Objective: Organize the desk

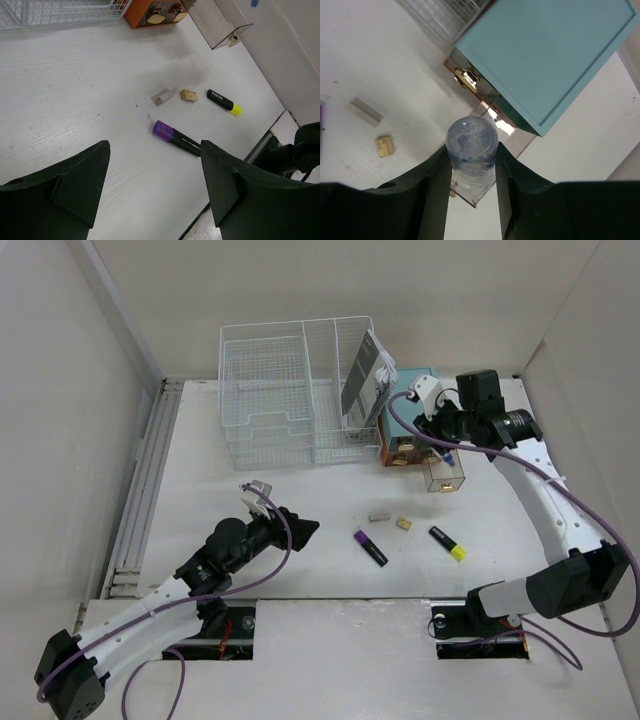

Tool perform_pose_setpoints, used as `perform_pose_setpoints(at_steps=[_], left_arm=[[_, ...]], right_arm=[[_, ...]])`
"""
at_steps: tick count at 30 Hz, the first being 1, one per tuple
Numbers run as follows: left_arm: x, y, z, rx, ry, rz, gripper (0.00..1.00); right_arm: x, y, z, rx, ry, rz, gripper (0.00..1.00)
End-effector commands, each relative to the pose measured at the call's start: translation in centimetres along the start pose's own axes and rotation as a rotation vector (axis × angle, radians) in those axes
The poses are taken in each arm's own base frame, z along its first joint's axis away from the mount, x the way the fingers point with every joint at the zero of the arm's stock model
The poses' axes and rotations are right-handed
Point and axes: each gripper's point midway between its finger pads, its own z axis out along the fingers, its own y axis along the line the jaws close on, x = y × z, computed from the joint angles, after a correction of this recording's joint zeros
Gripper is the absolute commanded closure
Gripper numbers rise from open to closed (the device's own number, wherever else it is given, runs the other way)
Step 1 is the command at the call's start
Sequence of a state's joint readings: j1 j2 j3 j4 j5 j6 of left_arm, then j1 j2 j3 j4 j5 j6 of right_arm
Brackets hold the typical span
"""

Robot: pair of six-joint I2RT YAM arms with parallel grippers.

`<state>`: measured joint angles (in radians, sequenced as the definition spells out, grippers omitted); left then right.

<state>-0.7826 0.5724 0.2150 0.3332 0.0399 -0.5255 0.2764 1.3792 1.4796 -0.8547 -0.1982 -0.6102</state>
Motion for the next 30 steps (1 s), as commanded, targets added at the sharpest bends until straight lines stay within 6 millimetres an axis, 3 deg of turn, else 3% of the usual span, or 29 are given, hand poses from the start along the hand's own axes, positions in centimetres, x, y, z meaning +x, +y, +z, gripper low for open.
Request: perform_pose_setpoints(at_steps=[1,9,18,22,30], left_arm=[[-2.2,-1.3,0.1,0.043,-0.07,-0.001,0.31],[-2.0,-1.2,0.2,0.038,-0.063,-0.001,0.31],[-2.0,-1.2,0.2,0.038,-0.063,-0.001,0.31],[-2.0,-1.2,0.2,0.038,-0.063,-0.001,0.31],[-2.0,-1.2,0.2,0.038,-0.063,-0.001,0.31]], right_arm=[[-1.6,-2.6,-1.0,0.07,-0.093,-0.119,1.0],[0.1,-3.4,0.5,-0.063,-0.076,-0.237,1.0],[-0.1,-2.4,1.2,-0.173,-0.144,-0.32,1.0],[0.9,-1.7,2.0,-0.239,-0.138,-0.373,1.0],[2.5,-1.5,2.2,-0.309,-0.187,-0.599,1.0]])
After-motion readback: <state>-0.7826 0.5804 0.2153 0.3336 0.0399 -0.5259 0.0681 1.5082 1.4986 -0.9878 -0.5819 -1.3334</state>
